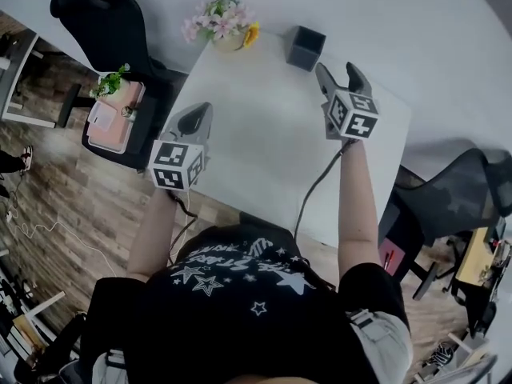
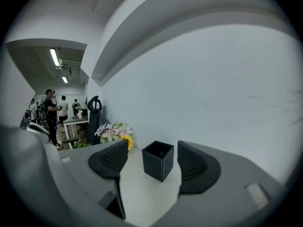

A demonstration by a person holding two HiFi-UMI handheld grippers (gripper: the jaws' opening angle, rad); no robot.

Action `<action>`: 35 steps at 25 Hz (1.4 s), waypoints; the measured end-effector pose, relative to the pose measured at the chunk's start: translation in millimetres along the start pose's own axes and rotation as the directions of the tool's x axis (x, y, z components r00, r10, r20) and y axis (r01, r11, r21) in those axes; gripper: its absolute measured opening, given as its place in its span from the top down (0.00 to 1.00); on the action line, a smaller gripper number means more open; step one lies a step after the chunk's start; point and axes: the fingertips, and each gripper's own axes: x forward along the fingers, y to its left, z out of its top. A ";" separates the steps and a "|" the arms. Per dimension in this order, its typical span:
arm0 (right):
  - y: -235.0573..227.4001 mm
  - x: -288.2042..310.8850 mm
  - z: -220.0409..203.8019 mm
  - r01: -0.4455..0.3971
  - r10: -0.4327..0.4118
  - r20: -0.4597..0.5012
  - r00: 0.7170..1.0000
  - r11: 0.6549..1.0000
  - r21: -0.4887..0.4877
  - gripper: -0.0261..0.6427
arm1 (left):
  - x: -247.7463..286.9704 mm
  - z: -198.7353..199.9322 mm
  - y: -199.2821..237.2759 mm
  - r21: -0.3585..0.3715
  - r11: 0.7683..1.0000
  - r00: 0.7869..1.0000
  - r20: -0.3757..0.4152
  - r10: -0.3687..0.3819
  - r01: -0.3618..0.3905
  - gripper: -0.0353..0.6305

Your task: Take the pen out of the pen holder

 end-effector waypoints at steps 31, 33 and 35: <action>-17.7 114.4 -52.5 -0.020 0.011 -0.148 0.989 0.998 -0.058 0.89 | 31.4 -32.7 13.6 -0.066 0.993 0.990 -0.115 0.086 -0.094 0.93; -16.6 115.9 -52.0 -0.011 0.003 -0.151 0.989 0.998 -0.056 0.89 | 30.6 -33.5 15.2 -0.067 0.993 0.990 -0.114 0.086 -0.094 0.93; -15.7 116.1 -49.2 -0.005 -0.003 -0.146 0.989 0.999 -0.050 0.90 | 28.8 -32.4 17.2 -0.064 0.994 0.990 -0.109 0.087 -0.094 0.93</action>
